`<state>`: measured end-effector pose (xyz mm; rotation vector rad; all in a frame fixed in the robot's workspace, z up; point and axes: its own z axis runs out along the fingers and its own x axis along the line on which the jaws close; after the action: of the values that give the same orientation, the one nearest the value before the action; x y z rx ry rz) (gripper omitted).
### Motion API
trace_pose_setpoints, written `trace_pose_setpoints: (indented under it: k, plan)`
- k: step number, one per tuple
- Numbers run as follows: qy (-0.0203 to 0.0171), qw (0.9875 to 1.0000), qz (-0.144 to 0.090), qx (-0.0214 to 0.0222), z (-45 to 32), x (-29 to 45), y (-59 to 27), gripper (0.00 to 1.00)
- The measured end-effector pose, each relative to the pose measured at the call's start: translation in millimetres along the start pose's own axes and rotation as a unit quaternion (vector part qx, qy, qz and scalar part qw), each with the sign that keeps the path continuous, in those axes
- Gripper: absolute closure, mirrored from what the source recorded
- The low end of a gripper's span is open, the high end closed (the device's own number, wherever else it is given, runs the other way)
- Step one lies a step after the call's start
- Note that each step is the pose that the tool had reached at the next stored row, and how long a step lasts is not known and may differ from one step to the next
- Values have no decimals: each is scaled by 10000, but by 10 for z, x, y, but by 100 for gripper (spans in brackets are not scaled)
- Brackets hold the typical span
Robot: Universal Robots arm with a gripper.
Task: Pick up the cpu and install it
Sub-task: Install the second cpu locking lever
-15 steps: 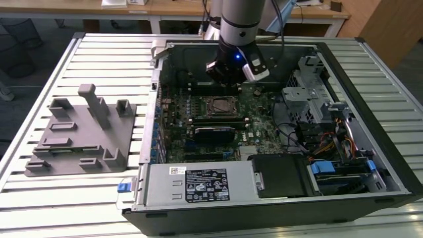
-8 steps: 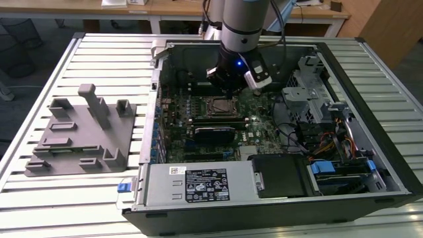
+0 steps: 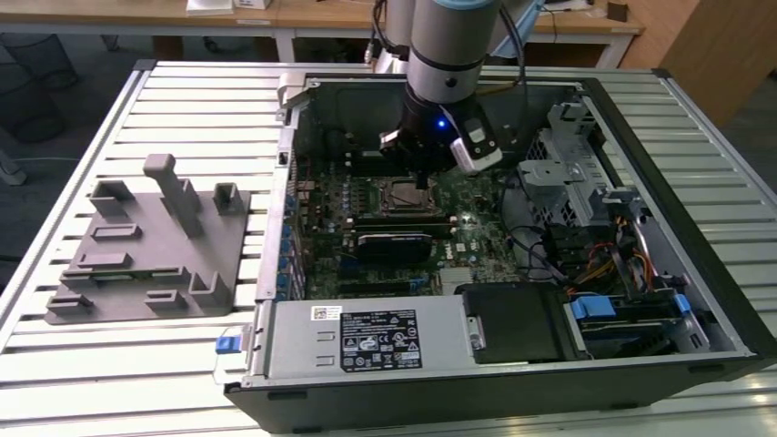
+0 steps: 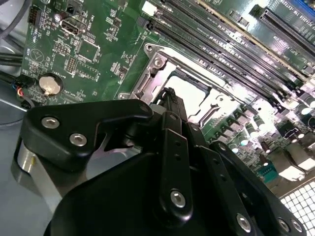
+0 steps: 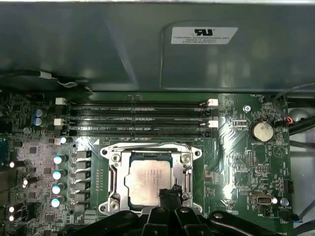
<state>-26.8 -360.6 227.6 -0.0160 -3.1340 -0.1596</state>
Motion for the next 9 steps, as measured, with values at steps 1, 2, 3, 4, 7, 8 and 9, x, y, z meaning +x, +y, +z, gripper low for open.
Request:
trace_pose_setpoints:
  k: [1, 2, 3, 4, 7, 8, 9]
  plan:
    - [0, 10000, 0, 0, 0, 0, 0, 89]
    - [0, 10000, -1, 0, 0, -1, -1, 89]
    - [0, 10000, -1, 0, 0, 0, -1, 89]
    - [0, 10000, -1, 0, 0, 0, -2, 89]
    - [1, 10000, -1, 1, -2, -1, -18, 89]
    - [0, 10000, -1, 0, -3, -1, -30, 89]
    - [0, 10000, -1, 0, -5, -1, -44, 89]
